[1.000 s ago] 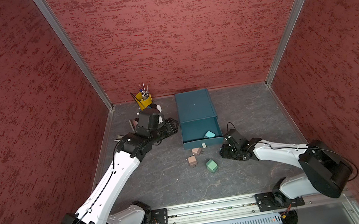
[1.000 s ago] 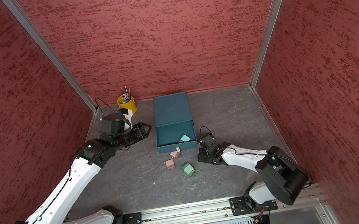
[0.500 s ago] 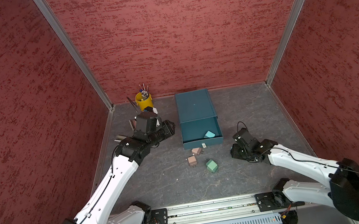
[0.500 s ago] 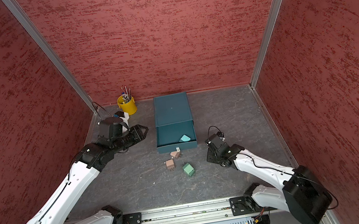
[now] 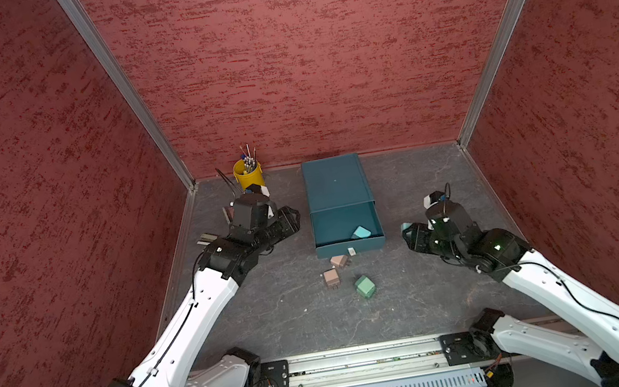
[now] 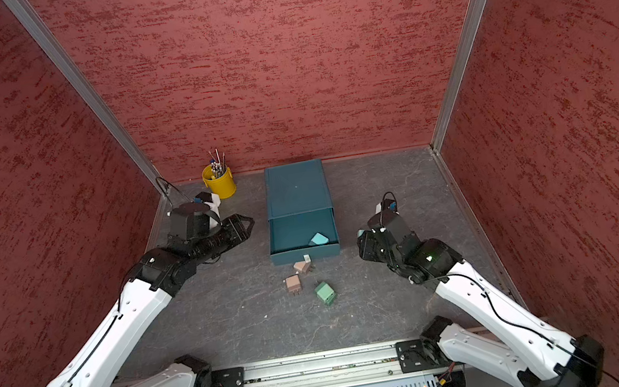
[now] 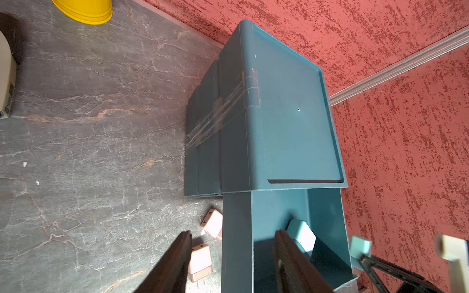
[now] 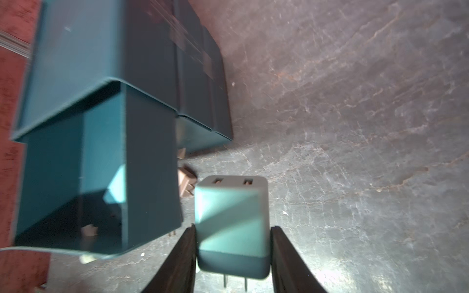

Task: Place the plugs into the drawer by color
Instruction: Place the plug in the drawer.

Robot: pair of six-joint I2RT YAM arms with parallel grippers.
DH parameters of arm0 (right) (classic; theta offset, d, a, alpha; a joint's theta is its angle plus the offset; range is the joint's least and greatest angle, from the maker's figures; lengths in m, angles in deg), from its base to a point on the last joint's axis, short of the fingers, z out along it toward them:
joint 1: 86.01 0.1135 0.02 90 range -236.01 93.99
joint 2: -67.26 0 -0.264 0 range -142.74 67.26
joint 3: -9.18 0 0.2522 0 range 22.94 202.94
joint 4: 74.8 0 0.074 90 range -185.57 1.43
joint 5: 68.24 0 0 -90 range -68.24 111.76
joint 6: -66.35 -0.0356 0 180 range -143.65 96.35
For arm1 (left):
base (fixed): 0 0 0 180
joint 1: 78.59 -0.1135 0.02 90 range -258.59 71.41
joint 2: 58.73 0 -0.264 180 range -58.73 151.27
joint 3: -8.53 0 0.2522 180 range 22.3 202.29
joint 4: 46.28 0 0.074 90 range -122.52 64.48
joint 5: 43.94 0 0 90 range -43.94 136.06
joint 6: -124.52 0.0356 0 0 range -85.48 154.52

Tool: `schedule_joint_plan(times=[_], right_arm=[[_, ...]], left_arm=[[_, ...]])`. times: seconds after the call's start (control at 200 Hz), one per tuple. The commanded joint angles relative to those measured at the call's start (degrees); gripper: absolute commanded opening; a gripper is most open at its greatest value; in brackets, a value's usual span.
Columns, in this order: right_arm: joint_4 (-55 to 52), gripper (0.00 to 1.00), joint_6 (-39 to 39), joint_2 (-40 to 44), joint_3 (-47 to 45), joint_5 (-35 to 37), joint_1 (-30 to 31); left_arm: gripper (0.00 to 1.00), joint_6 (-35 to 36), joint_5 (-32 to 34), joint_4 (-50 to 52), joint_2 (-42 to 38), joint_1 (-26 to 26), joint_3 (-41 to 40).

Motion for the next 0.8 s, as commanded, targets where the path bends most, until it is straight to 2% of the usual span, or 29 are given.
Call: schedule_joint_plan(times=[0.0,0.225,0.791], right_arm=[[-1.2,0.0,1.0,0.3,3.1,-2.3,0.7],[-0.8,0.0,1.2,-0.3,7.2,-3.0,2.9],[6.3,0.0,-0.9,-3.2,8.0,-6.3,8.2]], left_arm=[[0.56,0.1,-0.7,-0.9,0.0,-0.4,-0.8],[0.57,0.2,-2.1,-1.0,1.0,-0.4,-0.5],[0.58,0.7,-4.5,-1.2,3.1,-0.4,0.5]])
